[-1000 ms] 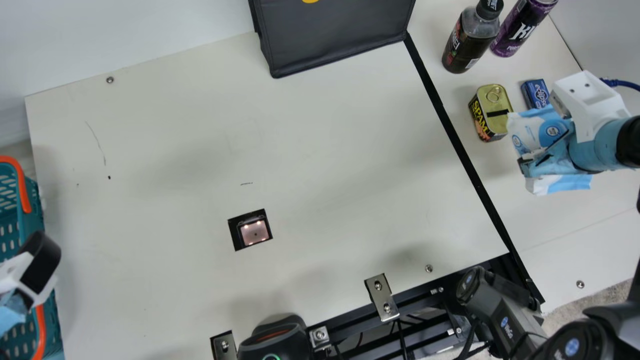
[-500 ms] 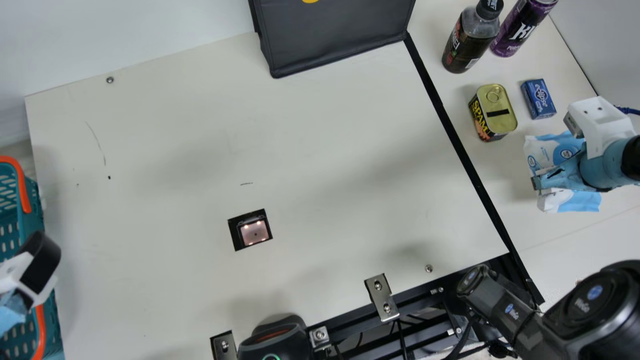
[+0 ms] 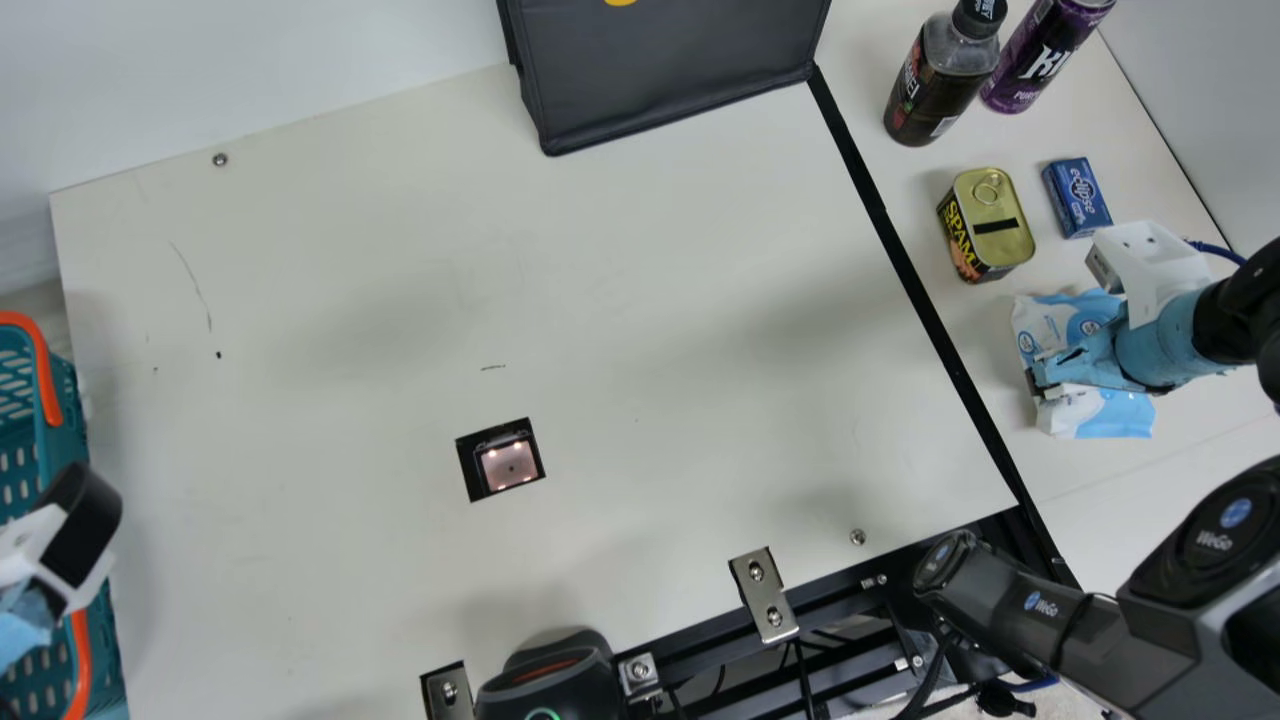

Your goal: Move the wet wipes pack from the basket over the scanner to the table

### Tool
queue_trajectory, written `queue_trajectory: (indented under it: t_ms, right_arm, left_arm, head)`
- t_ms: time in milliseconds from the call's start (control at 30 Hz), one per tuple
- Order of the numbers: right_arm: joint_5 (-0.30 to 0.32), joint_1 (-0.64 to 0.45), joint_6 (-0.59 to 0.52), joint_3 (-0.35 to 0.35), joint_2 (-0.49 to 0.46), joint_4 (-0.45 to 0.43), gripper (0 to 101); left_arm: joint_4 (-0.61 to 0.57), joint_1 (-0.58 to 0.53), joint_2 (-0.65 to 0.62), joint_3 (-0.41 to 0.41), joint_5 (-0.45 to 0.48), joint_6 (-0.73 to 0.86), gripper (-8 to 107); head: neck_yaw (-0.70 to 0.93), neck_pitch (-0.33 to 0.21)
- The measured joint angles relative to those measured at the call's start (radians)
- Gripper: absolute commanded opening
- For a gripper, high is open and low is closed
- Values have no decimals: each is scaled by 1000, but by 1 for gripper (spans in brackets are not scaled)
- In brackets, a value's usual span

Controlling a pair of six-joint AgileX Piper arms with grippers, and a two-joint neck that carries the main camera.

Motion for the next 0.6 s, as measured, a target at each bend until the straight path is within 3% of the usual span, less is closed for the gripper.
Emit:
queue_trajectory:
  t_ms: [600]
  right_arm:
    - [-32, 61, 47, 41, -23, -8, 90]
  left_arm:
    - [0, 0, 0, 0, 0, 0, 90]
  head:
    - [0, 0]
